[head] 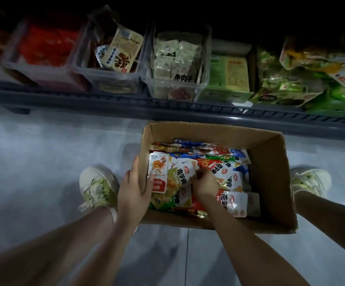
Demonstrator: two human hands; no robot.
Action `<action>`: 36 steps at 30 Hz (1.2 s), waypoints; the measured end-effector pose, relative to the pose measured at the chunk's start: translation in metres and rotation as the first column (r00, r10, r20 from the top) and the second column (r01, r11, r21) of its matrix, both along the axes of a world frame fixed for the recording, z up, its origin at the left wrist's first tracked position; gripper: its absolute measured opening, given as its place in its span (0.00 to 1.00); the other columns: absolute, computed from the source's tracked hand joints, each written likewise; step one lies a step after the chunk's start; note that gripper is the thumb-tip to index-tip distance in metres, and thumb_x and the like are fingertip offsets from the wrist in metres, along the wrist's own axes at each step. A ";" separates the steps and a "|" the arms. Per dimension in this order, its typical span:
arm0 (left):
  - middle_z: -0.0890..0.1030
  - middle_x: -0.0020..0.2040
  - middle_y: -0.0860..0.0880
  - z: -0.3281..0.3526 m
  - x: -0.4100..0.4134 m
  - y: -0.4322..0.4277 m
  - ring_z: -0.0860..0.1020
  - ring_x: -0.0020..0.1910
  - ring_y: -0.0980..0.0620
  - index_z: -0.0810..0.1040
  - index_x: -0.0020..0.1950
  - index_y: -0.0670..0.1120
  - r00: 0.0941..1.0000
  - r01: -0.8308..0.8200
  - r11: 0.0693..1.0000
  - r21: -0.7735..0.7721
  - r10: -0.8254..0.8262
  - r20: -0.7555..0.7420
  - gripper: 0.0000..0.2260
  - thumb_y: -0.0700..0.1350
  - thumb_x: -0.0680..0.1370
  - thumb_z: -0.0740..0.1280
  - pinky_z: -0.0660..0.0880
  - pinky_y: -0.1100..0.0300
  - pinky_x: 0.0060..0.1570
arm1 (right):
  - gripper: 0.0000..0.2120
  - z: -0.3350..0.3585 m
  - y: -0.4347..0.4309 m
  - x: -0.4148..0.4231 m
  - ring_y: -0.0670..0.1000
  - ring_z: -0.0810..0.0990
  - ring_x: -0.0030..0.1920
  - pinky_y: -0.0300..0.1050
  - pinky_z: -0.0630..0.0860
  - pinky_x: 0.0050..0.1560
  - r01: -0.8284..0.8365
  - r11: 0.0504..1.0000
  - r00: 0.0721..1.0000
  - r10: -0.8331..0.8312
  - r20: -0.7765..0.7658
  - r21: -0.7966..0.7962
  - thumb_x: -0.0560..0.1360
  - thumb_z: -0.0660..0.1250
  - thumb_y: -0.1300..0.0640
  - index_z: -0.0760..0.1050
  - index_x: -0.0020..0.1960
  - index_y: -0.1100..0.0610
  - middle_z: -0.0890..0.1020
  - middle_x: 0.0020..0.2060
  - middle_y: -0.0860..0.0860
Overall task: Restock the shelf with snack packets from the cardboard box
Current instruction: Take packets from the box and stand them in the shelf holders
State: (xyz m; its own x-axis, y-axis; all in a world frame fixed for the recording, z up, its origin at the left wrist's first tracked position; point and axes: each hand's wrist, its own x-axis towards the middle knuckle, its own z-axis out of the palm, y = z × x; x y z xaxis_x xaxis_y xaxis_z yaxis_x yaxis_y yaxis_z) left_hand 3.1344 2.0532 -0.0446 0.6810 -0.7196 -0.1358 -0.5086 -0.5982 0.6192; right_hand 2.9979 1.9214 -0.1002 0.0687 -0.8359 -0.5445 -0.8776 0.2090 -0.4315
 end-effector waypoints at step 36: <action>0.82 0.47 0.49 0.067 0.047 -0.008 0.80 0.45 0.47 0.77 0.55 0.45 0.931 -0.262 0.965 -0.017 0.248 -0.267 0.13 0.48 0.74 0.72 0.77 0.53 0.44 | 0.11 -0.010 0.005 0.007 0.54 0.76 0.54 0.42 0.70 0.44 -0.094 0.996 0.995 0.094 -0.022 0.002 0.75 0.68 0.52 0.76 0.55 0.56 0.76 0.55 0.53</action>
State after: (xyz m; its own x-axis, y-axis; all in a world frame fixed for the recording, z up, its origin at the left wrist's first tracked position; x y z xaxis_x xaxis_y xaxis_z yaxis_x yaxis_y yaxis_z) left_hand 3.1818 2.0457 0.0224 0.7883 -0.5367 -0.3009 -0.1597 -0.6507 0.7424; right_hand 3.0046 1.9261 -0.1102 0.1349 -0.8260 -0.5473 -0.9027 0.1252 -0.4116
